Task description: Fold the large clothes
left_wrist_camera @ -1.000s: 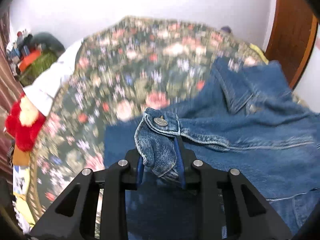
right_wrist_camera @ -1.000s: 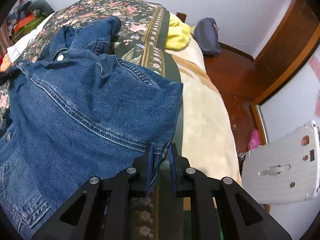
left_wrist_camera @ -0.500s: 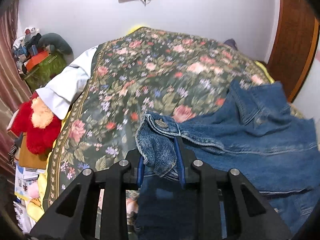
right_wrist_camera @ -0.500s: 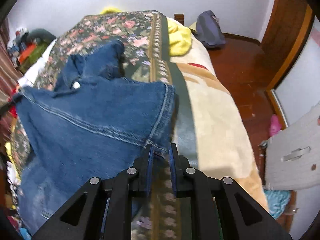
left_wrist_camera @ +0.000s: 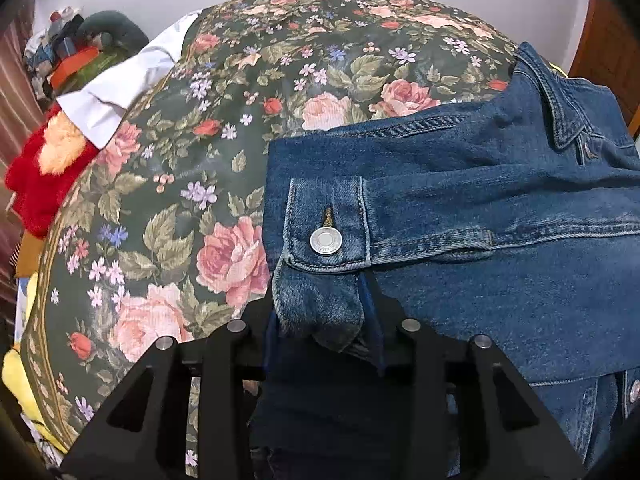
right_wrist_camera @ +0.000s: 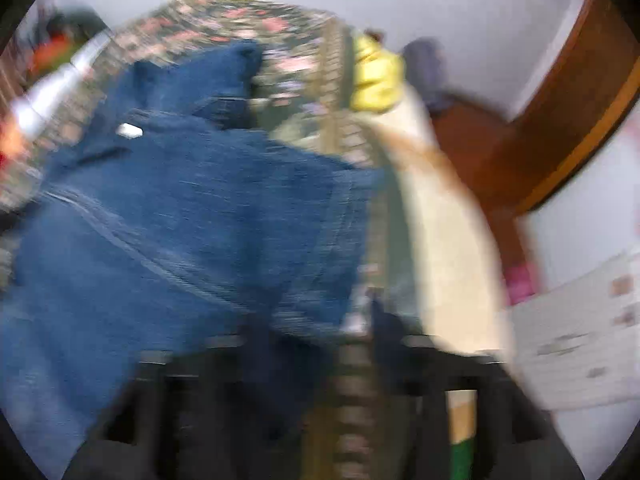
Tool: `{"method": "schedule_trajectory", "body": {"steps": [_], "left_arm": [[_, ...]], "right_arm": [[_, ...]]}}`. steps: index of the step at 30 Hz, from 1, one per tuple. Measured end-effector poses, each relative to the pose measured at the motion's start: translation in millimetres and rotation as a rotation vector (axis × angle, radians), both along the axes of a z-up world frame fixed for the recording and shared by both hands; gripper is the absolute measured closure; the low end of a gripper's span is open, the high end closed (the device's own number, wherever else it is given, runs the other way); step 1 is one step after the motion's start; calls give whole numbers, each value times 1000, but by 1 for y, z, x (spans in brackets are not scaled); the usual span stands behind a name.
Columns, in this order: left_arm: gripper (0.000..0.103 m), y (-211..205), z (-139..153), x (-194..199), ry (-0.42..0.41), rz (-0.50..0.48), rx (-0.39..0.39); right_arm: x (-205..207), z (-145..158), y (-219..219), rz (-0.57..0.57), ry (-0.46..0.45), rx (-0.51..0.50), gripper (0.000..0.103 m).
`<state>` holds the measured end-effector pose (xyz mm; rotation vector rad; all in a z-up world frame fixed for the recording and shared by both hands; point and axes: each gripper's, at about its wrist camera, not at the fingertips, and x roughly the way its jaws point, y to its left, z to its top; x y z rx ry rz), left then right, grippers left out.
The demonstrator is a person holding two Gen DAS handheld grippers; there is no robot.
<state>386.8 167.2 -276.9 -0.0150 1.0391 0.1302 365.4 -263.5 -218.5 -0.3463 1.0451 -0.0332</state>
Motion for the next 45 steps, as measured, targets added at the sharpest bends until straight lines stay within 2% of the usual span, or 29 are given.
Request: {"method": "schedule_trajectory", "body": {"steps": [1, 5, 8, 11, 15, 19, 22, 25, 30, 33, 35, 36, 38, 39, 40, 41, 42, 43, 45], "left_arm": [[58, 2, 0, 0, 6, 4, -4], [36, 10, 3, -4, 22, 11, 23], [26, 21, 7, -11, 40, 6, 5], [20, 33, 16, -27, 59, -8, -30], [20, 48, 31, -39, 95, 2, -102], [19, 62, 52, -40, 61, 26, -93], [16, 69, 57, -24, 49, 32, -103], [15, 73, 44, 4, 85, 6, -161], [15, 83, 11, 56, 138, 61, -269], [15, 86, -5, 75, 144, 77, -322], [15, 85, -7, 82, 113, 68, -349], [15, 81, -6, 85, 91, 50, -361], [25, 75, -7, 89, 77, 39, -360], [26, 70, -7, 92, 73, 47, -341], [31, 62, -7, 94, 66, 45, -309], [44, 56, -7, 95, 64, 33, -286], [52, 50, -7, 97, 67, 20, -272], [65, 45, -6, 97, 69, 19, -261], [77, 36, 1, 97, 66, 35, -206]], "right_arm": [[-3, 0, -1, 18, -3, -3, 16], [-4, 3, -18, 2, 25, 102, 16], [-1, 7, -32, -32, 48, 195, 16], [1, 12, -38, -46, 63, 288, 16], [0, 23, -40, -39, 54, 393, 16], [5, 33, -38, -25, 40, 473, 16], [15, 34, -36, -29, 37, 505, 16], [30, 30, -39, -49, 52, 531, 16], [54, 11, -49, -98, 87, 604, 16], [68, -3, -56, -138, 117, 663, 17], [72, -6, -58, -143, 106, 699, 20], [73, -6, -58, -139, 99, 703, 23], [73, -5, -53, -117, 88, 720, 36], [74, -5, -50, -111, 88, 723, 45], [74, -5, -47, -112, 85, 721, 53], [75, -6, -43, -117, 84, 700, 57], [76, -6, -40, -118, 85, 680, 67], [77, -6, -36, -105, 87, 660, 77], [78, 0, -31, -90, 73, 632, 81]]}}
